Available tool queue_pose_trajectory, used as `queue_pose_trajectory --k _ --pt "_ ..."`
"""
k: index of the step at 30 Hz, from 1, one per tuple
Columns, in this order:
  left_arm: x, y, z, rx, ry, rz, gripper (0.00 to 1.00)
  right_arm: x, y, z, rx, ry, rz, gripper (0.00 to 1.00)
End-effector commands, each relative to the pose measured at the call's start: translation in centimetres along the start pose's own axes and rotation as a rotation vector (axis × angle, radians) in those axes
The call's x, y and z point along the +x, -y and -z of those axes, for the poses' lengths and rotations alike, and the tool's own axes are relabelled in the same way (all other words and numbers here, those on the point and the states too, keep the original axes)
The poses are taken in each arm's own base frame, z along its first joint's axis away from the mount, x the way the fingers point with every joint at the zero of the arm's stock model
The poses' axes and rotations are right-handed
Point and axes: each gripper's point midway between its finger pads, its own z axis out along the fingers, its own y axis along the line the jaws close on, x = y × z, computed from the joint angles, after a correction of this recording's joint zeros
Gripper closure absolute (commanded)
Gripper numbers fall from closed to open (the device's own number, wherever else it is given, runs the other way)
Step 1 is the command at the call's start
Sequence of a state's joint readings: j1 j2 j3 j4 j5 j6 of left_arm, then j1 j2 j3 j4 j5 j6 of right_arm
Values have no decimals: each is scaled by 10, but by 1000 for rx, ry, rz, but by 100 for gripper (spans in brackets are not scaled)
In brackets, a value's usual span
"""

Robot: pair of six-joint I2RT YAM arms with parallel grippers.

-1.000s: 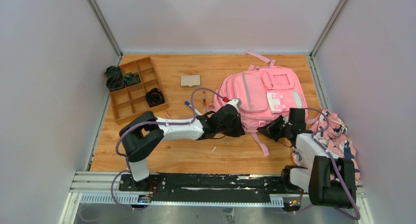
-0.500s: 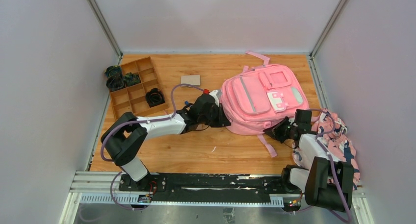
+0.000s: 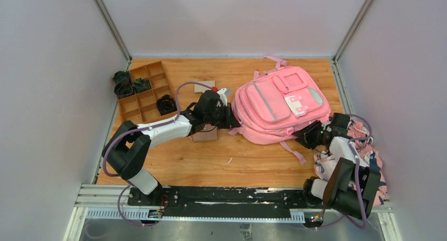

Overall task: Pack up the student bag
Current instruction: Zip the student bag at the center of the board.

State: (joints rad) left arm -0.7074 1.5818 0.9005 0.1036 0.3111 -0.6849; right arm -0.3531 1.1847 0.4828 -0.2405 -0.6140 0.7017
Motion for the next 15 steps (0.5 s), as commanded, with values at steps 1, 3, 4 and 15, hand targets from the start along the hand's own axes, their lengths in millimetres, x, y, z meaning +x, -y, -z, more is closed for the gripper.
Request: queue_pose_trajectory --k 1,3,4,15 --pt "-33 7 2 41 27 -44 100 -41 -27 22 -67 144 111 51" --pt "-30 13 0 58 14 -40 100 -33 -41 34 -85 132 165 44" --pt "-29 15 0 64 11 -42 100 -29 -48 41 -90 131 210 43" --pt "-40 -28 49 -273 25 -253 32 30 -86 52 8 63 588 40"
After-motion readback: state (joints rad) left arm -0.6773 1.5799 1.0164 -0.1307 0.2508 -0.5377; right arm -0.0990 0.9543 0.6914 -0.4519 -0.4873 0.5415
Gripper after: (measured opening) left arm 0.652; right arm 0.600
